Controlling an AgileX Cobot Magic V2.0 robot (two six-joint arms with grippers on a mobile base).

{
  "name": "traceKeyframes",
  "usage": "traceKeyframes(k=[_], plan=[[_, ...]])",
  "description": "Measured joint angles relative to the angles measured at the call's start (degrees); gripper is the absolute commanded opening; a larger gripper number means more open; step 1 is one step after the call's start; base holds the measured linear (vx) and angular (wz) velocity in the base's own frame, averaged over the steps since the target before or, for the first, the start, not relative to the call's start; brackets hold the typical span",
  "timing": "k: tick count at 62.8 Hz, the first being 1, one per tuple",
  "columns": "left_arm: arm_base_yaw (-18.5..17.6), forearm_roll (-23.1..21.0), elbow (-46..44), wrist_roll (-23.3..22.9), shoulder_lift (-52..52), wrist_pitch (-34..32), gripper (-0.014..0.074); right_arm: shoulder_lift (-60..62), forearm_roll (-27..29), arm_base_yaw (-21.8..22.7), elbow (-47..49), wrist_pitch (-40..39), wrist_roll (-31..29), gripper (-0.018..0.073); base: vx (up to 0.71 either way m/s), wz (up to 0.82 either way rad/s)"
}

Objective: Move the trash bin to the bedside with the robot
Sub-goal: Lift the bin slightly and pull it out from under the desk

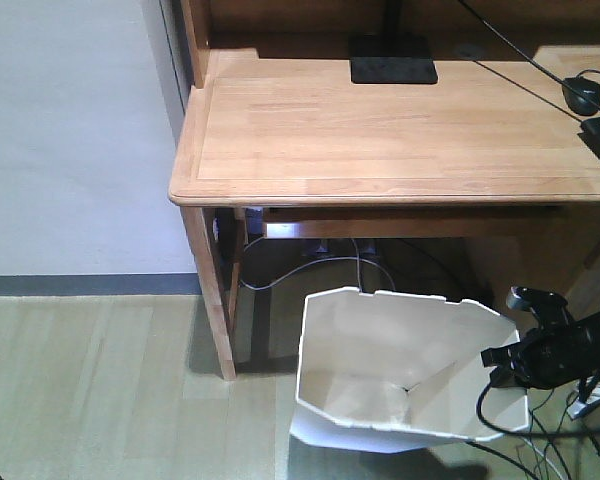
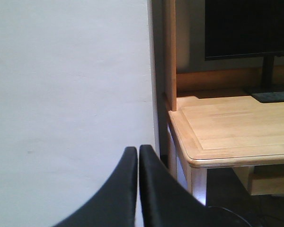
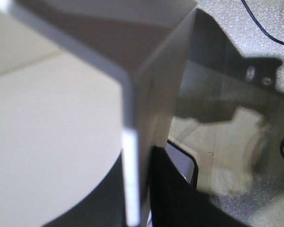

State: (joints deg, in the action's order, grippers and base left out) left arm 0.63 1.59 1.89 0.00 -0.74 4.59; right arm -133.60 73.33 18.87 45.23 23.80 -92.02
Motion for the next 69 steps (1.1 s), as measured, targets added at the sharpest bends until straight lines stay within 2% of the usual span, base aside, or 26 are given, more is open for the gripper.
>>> traceKeyframes(k=[11,28,52,69], plan=[[0.00,0.00,0.00,0.00,0.00,0.00,-0.0006,5.59,-1.65,0.00,-4.36,2.80,-1.28,-0.0002,0.00,0.00],[0.00,0.00,0.00,0.00,0.00,0.00,-0.0006,9.45,-1.50,-0.05,-4.89,6.79,-1.59,-0.0002,0.00,0.00],[0.00,0.00,0.00,0.00,0.00,0.00,-0.0006,9.54,-0.07,-0.05,-4.83,3.02,-1.14,-0.0002,0.00,0.00],[0.00,0.00,0.00,0.00,0.00,0.00,-0.0006,9.54,-0.17,-0.05,-4.83,3.45,-1.25,-0.0002,0.00,0.00]])
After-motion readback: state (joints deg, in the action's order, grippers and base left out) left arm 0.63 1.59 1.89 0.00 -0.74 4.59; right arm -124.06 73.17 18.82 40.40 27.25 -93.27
